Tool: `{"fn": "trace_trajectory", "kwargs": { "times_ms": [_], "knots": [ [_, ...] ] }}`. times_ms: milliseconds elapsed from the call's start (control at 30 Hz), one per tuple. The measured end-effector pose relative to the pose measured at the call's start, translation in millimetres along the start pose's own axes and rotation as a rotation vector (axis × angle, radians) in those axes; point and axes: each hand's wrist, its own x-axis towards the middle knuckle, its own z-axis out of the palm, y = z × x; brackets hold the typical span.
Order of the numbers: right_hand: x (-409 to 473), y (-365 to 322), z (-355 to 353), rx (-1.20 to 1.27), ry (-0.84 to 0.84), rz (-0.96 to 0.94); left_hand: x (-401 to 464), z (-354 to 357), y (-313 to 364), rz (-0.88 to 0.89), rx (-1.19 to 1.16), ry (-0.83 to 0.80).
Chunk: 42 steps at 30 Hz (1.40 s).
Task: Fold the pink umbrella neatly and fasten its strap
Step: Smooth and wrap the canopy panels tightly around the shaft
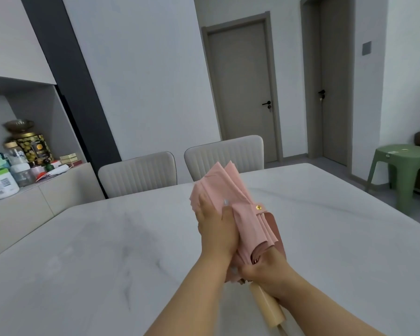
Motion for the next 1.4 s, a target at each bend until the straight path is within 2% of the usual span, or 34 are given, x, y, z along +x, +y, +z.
{"fn": "trace_trajectory", "kwargs": {
  "times_ms": [133, 267, 333, 467, 600, 767, 833, 933, 967, 1033, 1167, 1233, 1333, 1400],
  "knots": [
    [-3, -4, -1, -0.036, 0.022, 0.02, -2, -6, -6, -0.17, -0.271, -0.022],
    [-6, -7, -4, 0.017, -0.001, 0.006, 2, -14, -12, -0.372, -0.565, -0.15],
    [-7, -9, -3, 0.032, 0.0, -0.015, 4, -17, -15, -0.411, -0.686, -0.212],
    [-7, -11, -2, 0.138, -0.036, -0.035, 6, -14, -19, -0.431, -0.775, -0.241],
    [-6, -12, -7, 0.264, -0.1, 0.05, 9, -15, -17, -0.406, -0.717, -0.281],
    [-5, -11, -12, 0.128, -0.046, 0.089, 9, -31, -10, -0.362, -0.599, -0.389],
    [-7, -16, -11, 0.095, -0.034, 0.1, 13, -39, -4, -0.302, -0.504, -0.296],
    [-13, -20, -8, 0.036, -0.018, 0.097, 31, -56, 13, -0.122, -0.24, 0.056],
    [-15, -24, -7, 0.018, -0.017, 0.084, 38, -63, 23, -0.034, -0.167, 0.119],
    [-19, -31, -4, -0.031, -0.01, 0.052, 47, -71, 41, 0.088, -0.057, 0.102],
    [-22, -42, 1, -0.078, 0.004, 0.016, 54, -73, 61, 0.136, 0.2, 0.078],
    [-21, -38, -1, -0.047, -0.041, 0.056, 58, -76, 61, 0.098, 0.158, 0.054],
    [-17, -27, -7, 0.028, -0.046, 0.086, 61, -85, 67, -0.046, -0.102, -0.077],
    [-15, -23, -9, 0.075, -0.023, 0.088, 61, -91, 70, -0.12, -0.269, -0.088]
  ]
}}
